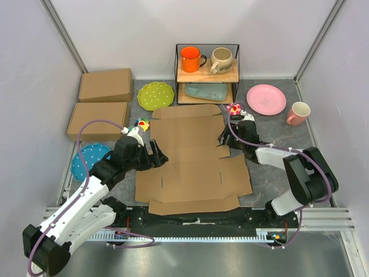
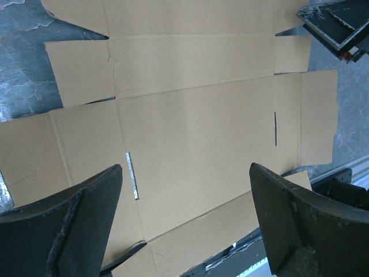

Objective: Fold the paper box

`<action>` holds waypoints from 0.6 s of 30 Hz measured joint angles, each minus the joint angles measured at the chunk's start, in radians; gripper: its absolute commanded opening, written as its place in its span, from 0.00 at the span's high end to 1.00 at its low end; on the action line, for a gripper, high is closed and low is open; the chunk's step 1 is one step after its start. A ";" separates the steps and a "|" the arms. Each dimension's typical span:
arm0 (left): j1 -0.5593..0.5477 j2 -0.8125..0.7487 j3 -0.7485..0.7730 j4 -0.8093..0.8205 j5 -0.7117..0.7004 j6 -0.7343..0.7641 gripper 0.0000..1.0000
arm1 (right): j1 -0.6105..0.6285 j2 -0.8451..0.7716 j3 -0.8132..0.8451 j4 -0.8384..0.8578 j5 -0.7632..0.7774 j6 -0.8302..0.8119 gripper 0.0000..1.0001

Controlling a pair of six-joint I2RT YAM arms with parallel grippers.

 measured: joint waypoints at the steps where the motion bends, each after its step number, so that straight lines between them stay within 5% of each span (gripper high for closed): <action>1: 0.000 0.000 0.000 0.000 0.000 0.000 0.02 | -0.003 0.018 0.000 0.018 -0.014 0.000 0.24; 10: 0.000 0.021 0.000 0.000 0.000 0.001 0.02 | -0.029 0.129 0.011 0.148 -0.108 0.000 0.37; 14: 0.000 0.026 0.000 0.001 0.000 0.001 0.03 | -0.039 0.180 0.042 0.178 -0.139 0.008 0.59; 18: 0.000 0.028 0.000 0.000 0.000 0.001 0.03 | -0.043 0.234 0.084 0.197 -0.167 0.013 0.69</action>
